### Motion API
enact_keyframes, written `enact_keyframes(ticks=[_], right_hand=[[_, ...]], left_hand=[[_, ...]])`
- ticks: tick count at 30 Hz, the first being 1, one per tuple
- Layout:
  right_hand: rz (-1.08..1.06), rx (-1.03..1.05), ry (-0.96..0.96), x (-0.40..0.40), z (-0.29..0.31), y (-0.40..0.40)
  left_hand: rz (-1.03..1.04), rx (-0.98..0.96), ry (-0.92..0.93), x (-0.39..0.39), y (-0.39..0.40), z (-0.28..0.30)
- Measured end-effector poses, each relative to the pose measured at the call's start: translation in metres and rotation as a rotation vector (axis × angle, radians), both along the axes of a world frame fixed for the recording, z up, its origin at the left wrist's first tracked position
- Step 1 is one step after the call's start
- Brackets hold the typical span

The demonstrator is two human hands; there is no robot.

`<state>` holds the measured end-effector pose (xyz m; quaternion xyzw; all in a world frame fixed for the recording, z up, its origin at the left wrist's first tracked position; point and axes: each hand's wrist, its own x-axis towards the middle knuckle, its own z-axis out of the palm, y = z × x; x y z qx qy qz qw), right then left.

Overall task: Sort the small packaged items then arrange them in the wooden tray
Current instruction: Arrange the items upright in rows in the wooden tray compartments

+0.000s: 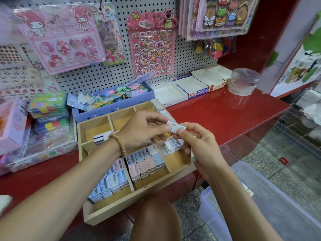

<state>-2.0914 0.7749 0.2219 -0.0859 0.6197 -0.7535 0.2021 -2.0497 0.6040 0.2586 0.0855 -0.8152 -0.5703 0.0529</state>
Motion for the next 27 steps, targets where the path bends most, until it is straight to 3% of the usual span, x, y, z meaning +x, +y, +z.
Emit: enact_keyframes(ticks=[5,9,12,17,20,24,27], right_hand=[[-0.166,0.033,-0.115,-0.021,0.000,-0.005],[-0.234,-0.026,-0.307,-0.043,0.005,0.001],[-0.300,-0.190,-0.387,-0.060,0.003,0.004],[-0.341,-0.100,-0.324,-0.078,-0.006,0.011],[-0.363,-0.148,-0.323,-0.083,-0.013,0.014],[-0.355,-0.234,-0.352,-0.084,-0.018,0.020],[-0.342,-0.254,-0.347,-0.082,-0.019,0.022]], left_hand=[[0.112,0.064,-0.010,-0.024,-0.006,0.002],[0.226,-0.213,0.015,-0.053,-0.031,-0.003],[0.271,-0.377,0.035,-0.077,-0.045,-0.008],[0.225,-0.646,0.031,-0.110,-0.046,-0.011],[0.152,-0.763,0.005,-0.119,-0.047,-0.020],[0.148,-0.752,-0.037,-0.126,-0.049,-0.034],[0.180,-0.474,-0.064,-0.129,-0.056,-0.039]])
